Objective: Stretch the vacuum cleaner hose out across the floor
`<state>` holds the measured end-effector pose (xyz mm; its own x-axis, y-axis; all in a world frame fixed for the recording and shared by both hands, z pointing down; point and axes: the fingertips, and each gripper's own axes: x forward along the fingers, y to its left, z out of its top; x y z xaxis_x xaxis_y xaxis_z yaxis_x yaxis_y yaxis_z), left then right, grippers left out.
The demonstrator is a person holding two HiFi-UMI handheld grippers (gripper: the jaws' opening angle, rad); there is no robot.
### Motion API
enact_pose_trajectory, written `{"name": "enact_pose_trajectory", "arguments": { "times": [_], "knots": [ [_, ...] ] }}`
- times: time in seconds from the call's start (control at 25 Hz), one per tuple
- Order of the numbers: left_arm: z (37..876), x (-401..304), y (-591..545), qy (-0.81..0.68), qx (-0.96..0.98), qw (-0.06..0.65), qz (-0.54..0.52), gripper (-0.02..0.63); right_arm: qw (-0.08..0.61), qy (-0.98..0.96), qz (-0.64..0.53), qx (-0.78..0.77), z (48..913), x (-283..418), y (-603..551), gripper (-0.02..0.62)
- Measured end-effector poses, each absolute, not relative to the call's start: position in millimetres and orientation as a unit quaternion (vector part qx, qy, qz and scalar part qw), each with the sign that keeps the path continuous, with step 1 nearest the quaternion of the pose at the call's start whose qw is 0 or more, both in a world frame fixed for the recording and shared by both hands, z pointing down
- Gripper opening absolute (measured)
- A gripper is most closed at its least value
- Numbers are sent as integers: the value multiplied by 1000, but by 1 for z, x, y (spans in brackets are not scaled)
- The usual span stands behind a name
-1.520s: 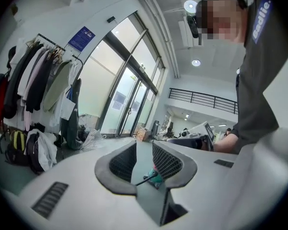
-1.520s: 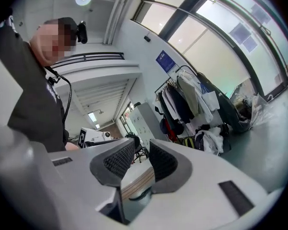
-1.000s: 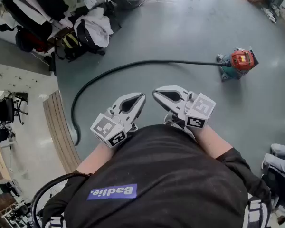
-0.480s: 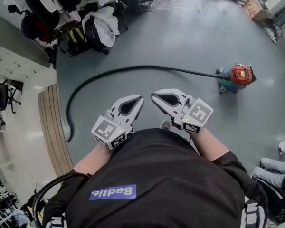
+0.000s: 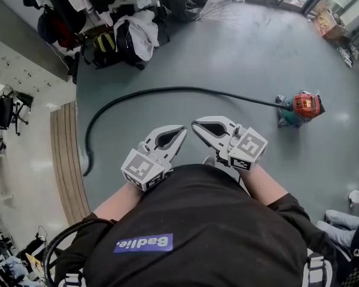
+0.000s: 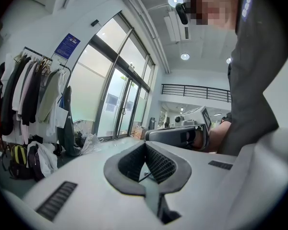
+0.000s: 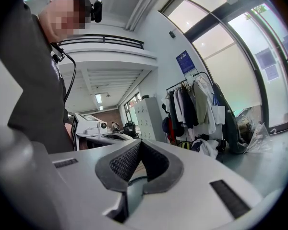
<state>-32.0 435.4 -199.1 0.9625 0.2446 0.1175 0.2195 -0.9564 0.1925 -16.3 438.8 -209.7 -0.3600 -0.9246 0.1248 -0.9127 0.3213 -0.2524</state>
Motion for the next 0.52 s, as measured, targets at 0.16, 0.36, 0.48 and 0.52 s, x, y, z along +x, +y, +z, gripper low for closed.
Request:
{"name": "enact_pose_trajectory", "arguments": {
  "times": [0.16, 0.36, 0.48, 0.52],
  "knots": [
    [-199, -34, 441, 115, 987, 88, 71, 8, 20, 812, -140, -566, -209, -17, 445, 5],
    [-196, -37, 447, 121, 987, 78, 73, 8, 23, 810, -141, -569, -206, -20, 449, 5],
    [-197, -36, 446, 122, 987, 77, 75, 8, 24, 807, -147, -571, -206, -18, 447, 5],
    [-198, -35, 445, 123, 986, 77, 76, 8, 25, 806, -149, -572, -206, -18, 447, 5]
  ]
}}
